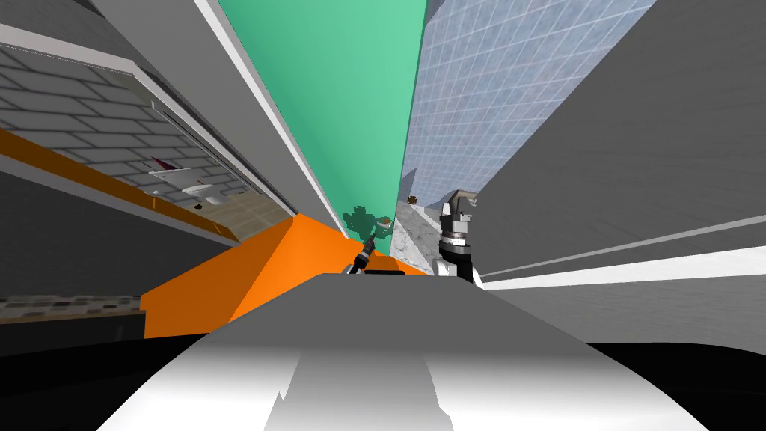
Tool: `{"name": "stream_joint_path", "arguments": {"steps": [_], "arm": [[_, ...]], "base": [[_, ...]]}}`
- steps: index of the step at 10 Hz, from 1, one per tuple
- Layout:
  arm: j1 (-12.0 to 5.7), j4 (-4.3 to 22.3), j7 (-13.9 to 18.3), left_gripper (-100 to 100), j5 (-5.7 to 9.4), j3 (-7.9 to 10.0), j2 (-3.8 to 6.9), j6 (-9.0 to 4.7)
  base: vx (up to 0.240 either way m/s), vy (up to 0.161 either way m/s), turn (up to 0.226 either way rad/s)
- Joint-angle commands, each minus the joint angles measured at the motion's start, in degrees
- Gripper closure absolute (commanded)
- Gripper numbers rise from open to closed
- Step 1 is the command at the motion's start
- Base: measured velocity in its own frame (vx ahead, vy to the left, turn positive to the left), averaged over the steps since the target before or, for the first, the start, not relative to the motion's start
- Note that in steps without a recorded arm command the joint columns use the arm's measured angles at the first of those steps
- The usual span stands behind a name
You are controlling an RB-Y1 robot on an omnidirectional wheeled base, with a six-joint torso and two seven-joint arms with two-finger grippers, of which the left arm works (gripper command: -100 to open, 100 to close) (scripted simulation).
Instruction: Push the door open
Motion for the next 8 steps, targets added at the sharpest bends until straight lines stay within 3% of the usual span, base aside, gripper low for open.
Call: {"name": "stream_joint_path", "arguments": {"steps": [1, 4, 8], "arm": [[0.00, 0.00, 0.00, -100, 0.00, 0.00, 0.00, 0.00], [-0.40, 0.94, -0.39, -100, 0.25, 0.42, 0.43, -0.29], [-0.83, 1.97, -0.91, -100, 0.57, 0.98, -0.27, -0.61]], "base": [[0.046, 0.001, -0.004], [0.159, -0.070, -0.029], [0.197, -0.080, -0.026]]}}
